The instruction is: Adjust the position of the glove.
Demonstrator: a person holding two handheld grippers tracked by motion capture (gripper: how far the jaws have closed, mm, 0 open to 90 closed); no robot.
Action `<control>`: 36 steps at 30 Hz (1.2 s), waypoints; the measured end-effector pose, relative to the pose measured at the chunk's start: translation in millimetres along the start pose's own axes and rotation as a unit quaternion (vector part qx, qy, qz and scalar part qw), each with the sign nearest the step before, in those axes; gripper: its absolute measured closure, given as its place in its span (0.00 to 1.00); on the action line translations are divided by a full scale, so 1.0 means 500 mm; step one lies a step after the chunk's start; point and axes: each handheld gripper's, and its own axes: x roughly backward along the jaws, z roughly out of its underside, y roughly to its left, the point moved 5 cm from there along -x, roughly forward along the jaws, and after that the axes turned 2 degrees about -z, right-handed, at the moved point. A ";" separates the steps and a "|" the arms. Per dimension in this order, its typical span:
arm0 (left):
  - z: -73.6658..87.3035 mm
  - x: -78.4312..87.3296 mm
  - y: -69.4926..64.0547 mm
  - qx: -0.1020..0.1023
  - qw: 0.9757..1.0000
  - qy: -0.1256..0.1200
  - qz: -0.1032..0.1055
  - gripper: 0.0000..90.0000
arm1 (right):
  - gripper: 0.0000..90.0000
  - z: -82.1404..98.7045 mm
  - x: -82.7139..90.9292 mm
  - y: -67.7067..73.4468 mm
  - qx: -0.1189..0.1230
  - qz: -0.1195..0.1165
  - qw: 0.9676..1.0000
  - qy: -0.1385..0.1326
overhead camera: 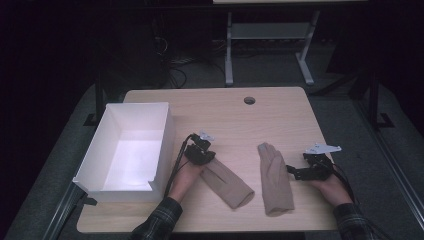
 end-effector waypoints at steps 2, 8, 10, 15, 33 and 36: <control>-0.011 -0.010 -0.010 -0.005 1.000 0.001 0.009 1.00 | 0.16 0.000 0.000 0.000 0.000 0.000 1.000 0.000; -0.043 -0.037 -0.036 -0.024 0.999 0.005 0.027 1.00 | 0.16 0.000 0.000 0.000 0.000 0.000 1.000 0.000; -0.054 -0.047 -0.045 -0.028 0.999 0.005 0.032 1.00 | 0.16 0.000 0.000 0.000 0.000 0.000 1.000 0.000; -0.077 -0.066 -0.064 -0.047 0.998 0.009 0.040 1.00 | 0.16 0.000 0.000 0.000 0.001 0.000 1.000 0.000; -0.021 0.016 -0.181 -0.077 0.989 -0.032 0.119 0.99 | 0.16 0.000 0.000 0.000 0.002 0.000 1.000 0.000; 0.004 0.027 -0.208 -0.090 0.985 -0.025 0.142 0.99 | 0.16 0.000 0.000 0.000 0.002 0.000 1.000 0.000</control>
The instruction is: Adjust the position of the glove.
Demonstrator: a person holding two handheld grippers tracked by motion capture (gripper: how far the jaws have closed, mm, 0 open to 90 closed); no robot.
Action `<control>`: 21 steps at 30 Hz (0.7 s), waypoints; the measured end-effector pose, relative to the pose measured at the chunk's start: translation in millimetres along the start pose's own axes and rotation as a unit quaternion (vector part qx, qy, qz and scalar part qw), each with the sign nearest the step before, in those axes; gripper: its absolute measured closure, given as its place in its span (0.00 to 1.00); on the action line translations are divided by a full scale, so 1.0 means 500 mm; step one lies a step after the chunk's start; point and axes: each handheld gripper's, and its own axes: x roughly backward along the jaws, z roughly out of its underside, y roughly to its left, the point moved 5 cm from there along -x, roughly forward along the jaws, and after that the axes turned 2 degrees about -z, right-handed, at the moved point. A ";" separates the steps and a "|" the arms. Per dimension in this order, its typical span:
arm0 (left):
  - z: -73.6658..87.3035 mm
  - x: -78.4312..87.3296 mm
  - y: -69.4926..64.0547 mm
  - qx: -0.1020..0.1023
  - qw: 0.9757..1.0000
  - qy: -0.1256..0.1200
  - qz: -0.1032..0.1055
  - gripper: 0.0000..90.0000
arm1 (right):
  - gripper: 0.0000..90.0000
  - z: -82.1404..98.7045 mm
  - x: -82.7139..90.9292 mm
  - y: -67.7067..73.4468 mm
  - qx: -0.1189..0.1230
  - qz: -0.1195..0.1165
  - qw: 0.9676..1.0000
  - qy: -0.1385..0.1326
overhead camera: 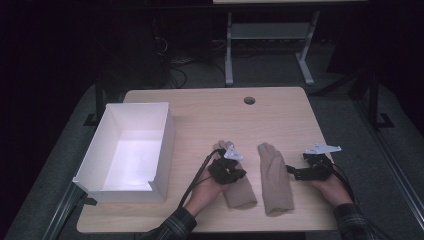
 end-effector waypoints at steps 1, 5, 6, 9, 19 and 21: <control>0.008 0.001 -0.010 -0.004 1.000 0.003 0.006 0.99 | 0.16 0.000 0.000 0.000 0.000 0.000 1.000 0.000; 0.033 0.007 -0.035 -0.003 1.000 0.010 0.023 0.99 | 0.16 0.000 0.000 0.000 0.000 0.000 1.000 0.000; 0.041 0.007 -0.037 -0.008 1.000 0.016 0.020 0.99 | 0.16 0.000 0.000 0.000 0.000 0.000 1.000 0.000; 0.062 0.010 -0.039 -0.008 0.999 0.027 0.022 1.00 | 0.16 0.000 0.000 0.000 0.000 0.000 1.000 0.000; 0.103 0.060 -0.017 -0.011 0.999 0.044 0.000 0.99 | 0.16 0.000 0.000 0.001 -0.002 0.000 1.000 0.000; 0.114 0.074 -0.010 -0.011 0.999 0.049 -0.007 0.99 | 0.16 0.000 0.000 0.001 -0.002 0.000 1.000 0.000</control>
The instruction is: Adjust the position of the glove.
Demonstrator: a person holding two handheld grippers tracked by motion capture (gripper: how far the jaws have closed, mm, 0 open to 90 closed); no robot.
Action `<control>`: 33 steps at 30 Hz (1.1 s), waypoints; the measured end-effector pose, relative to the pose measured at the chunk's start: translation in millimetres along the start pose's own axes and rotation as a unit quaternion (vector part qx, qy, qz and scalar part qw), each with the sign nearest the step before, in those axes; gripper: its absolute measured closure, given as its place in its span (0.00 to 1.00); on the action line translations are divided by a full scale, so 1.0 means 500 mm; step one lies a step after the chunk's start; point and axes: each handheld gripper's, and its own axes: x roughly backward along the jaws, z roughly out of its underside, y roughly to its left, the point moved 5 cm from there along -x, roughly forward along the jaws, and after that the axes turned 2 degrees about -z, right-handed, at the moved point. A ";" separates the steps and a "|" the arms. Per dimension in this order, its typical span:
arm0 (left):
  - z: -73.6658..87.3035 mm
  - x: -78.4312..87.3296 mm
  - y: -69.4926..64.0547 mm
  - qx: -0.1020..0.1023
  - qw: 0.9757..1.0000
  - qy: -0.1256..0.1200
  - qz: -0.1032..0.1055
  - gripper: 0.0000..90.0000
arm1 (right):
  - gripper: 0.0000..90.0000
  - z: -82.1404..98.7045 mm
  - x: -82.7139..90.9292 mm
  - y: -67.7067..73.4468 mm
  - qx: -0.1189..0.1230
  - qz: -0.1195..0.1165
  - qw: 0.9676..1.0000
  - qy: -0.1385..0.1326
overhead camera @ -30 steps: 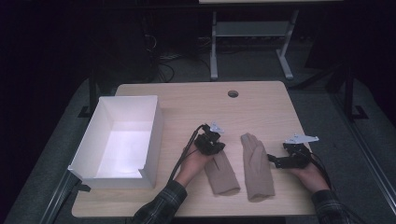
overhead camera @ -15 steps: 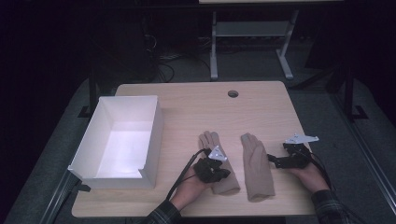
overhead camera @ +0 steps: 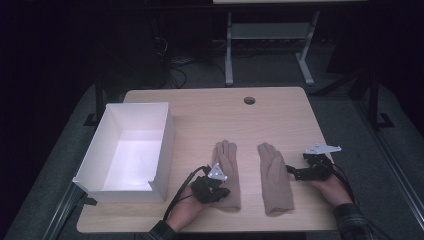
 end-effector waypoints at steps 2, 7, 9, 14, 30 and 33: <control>0.012 0.011 0.006 0.003 1.000 0.003 -0.006 0.99 | 0.16 0.000 0.000 0.000 0.000 0.000 1.000 0.000; 0.025 0.031 0.014 0.011 1.000 0.004 -0.024 0.99 | 0.16 0.000 0.000 0.000 0.000 0.000 1.000 0.000; 0.018 0.035 0.014 0.014 0.999 -0.006 -0.032 0.95 | 0.16 0.000 0.000 0.000 0.000 0.000 1.000 0.000; -0.013 0.046 0.031 0.026 0.997 -0.036 -0.058 0.82 | 0.16 0.000 0.000 0.000 0.000 0.000 1.000 0.000; -0.040 0.018 0.166 0.115 0.983 -0.059 -0.133 0.66 | 0.16 -0.001 -0.001 0.000 0.000 0.000 1.000 0.001; -0.035 0.014 0.175 0.121 0.982 -0.055 -0.131 0.67 | 0.16 -0.001 -0.001 0.000 0.000 0.000 1.000 0.001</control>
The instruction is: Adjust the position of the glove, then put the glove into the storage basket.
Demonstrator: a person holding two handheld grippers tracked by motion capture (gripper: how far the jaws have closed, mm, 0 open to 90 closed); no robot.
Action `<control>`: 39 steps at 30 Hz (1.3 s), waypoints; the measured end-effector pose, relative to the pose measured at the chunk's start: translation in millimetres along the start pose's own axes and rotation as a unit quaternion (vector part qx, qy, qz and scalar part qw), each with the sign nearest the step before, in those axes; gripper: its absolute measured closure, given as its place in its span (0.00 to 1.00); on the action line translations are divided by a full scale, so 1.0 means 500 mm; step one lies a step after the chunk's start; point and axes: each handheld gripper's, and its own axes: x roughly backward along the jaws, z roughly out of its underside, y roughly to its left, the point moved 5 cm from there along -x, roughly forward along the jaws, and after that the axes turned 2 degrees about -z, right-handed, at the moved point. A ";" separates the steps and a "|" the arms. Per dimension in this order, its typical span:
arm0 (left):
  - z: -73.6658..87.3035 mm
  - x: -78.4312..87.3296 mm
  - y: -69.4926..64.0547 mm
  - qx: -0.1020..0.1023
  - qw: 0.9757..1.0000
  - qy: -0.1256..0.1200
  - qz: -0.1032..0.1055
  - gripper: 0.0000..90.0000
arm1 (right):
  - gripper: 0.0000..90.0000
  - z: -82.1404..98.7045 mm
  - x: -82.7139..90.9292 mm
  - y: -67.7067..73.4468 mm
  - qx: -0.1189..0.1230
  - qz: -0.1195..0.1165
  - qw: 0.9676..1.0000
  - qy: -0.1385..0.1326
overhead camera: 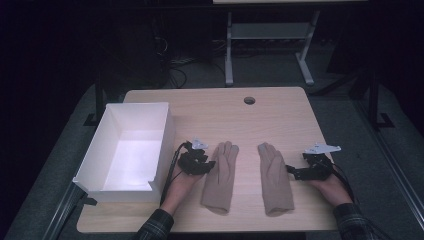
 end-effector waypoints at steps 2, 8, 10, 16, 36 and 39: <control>0.003 -0.004 0.000 -0.003 1.000 0.006 0.002 0.67 | 0.16 0.000 0.000 0.000 0.000 0.000 1.000 0.000; 0.013 -0.019 -0.008 -0.009 1.000 0.017 0.008 0.69 | 0.16 0.000 0.000 0.000 0.001 0.000 1.000 0.000; 0.014 -0.019 -0.009 -0.010 1.000 0.015 0.010 0.71 | 0.16 0.000 0.000 0.002 0.006 -0.007 1.000 0.000; 0.015 -0.020 -0.015 -0.023 0.999 0.017 0.026 0.87 | 0.36 -0.007 0.025 0.007 0.010 -0.033 0.999 0.003; -0.009 -0.003 -0.013 0.028 0.996 -0.013 0.080 0.98 | 1.00 0.010 0.052 0.060 0.042 -0.146 0.988 0.034; -0.015 0.003 -0.015 0.027 0.996 -0.019 0.085 0.98 | 1.00 0.011 0.046 0.071 0.046 -0.152 0.986 0.043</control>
